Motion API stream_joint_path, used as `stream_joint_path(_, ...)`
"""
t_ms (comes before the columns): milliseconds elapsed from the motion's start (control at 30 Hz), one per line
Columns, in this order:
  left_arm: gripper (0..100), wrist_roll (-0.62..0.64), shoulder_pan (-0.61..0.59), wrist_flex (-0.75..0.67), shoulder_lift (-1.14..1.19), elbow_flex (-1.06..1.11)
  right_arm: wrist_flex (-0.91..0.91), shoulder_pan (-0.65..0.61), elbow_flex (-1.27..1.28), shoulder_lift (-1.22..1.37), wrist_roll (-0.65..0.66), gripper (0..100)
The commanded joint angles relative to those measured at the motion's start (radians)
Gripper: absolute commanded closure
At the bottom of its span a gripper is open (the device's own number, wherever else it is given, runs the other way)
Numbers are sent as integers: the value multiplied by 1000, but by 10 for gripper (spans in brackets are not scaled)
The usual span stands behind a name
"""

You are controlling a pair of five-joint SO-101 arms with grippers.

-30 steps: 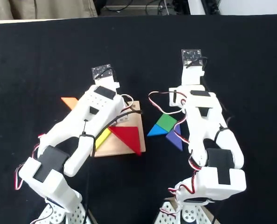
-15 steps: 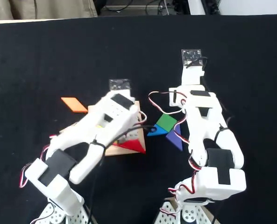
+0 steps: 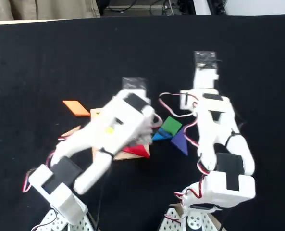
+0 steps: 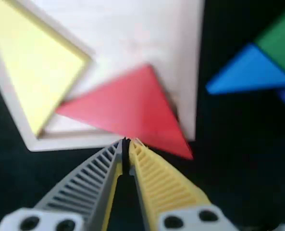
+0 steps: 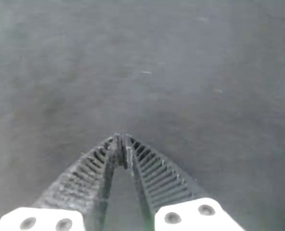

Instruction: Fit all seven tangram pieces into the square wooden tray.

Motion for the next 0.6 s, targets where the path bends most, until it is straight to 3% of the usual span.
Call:
stream_joint_path(0,971,-11,99,-12,-23,-44,-52,86,-71,-5,-77,986)
stream_joint_path(167,971,-9,154,-141,-8,28,-63,166,-71,-5,-147,986)
stream_joint_path(333,971,-8,186,-236,-5,99,-63,157,-71,-5,-150,986)
stream_joint_path(567,971,-8,179,-244,2,119,-63,153,-71,-5,-150,986)
